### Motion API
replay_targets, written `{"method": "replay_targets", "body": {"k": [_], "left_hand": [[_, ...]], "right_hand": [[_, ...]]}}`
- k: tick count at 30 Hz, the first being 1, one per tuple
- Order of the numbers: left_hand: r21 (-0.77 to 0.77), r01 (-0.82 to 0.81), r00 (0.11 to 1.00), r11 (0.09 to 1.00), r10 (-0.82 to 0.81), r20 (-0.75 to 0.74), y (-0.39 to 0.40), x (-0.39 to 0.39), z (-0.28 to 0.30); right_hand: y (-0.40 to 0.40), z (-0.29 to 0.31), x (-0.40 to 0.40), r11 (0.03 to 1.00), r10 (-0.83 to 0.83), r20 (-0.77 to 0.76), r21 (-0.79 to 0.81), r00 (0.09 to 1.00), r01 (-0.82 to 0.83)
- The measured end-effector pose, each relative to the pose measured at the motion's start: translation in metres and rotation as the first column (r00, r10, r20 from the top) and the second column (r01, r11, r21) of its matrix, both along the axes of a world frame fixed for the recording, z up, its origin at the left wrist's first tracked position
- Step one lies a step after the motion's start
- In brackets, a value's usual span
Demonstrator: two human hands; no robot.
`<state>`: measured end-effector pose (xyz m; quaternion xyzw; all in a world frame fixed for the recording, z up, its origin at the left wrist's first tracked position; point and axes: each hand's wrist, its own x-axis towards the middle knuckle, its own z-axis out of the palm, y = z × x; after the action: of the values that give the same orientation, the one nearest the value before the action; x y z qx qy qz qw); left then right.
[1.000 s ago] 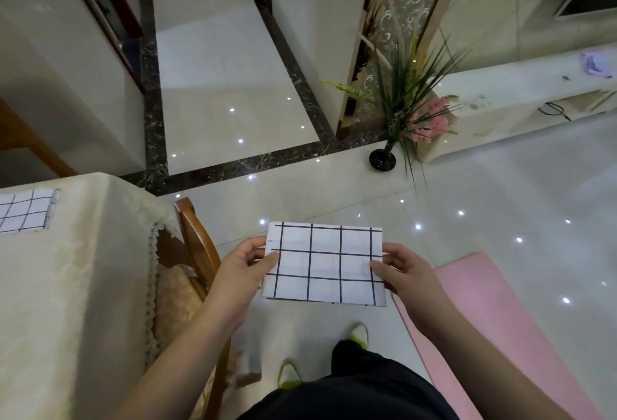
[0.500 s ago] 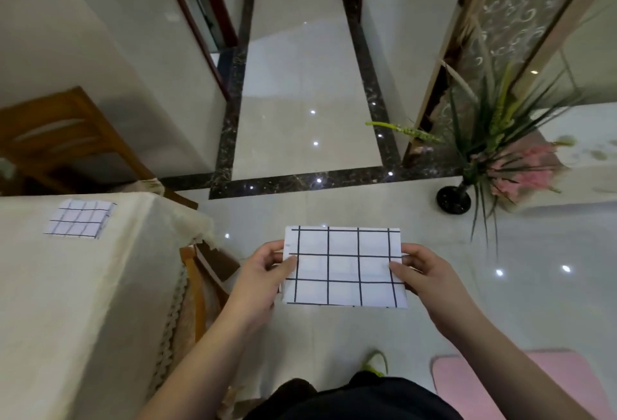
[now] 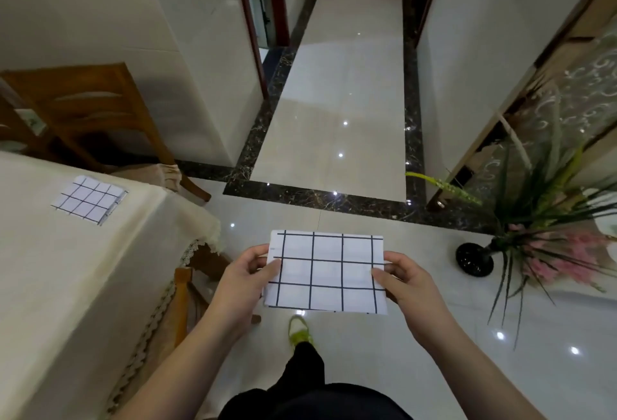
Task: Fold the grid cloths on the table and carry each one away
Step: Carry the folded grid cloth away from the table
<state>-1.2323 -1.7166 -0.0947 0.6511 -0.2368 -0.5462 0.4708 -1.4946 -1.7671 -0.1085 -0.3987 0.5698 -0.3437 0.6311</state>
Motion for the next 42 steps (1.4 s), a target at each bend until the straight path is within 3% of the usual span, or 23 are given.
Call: {"method": "replay_targets", "body": {"k": [10, 25, 38, 42], "left_hand": [[-0.005, -0.087, 0.996, 0.996, 0.087, -0.037, -0.088, 0.08, -0.017], [-0.019, -0.324, 0.945, 0.946, 0.322, -0.055, -0.165, 0.168, -0.015], [0.051, -0.536, 0.844, 0.843, 0.532, 0.07, -0.289, 0.211, -0.005], [0.024, -0.625, 0.779, 0.78, 0.621, 0.087, -0.312, 0.224, 0.003]], "right_hand": [[-0.117, 0.009, 0.087, 0.989, 0.141, -0.101, -0.019, 0.985, -0.144], [-0.243, 0.008, 0.198, 0.934, 0.356, -0.097, 0.002, 0.929, -0.358], [-0.424, -0.009, 0.282, 0.803, 0.595, -0.029, 0.05, 0.803, -0.594], [-0.467, -0.009, 0.313, 0.716, 0.698, -0.043, 0.022, 0.714, -0.698]]}}
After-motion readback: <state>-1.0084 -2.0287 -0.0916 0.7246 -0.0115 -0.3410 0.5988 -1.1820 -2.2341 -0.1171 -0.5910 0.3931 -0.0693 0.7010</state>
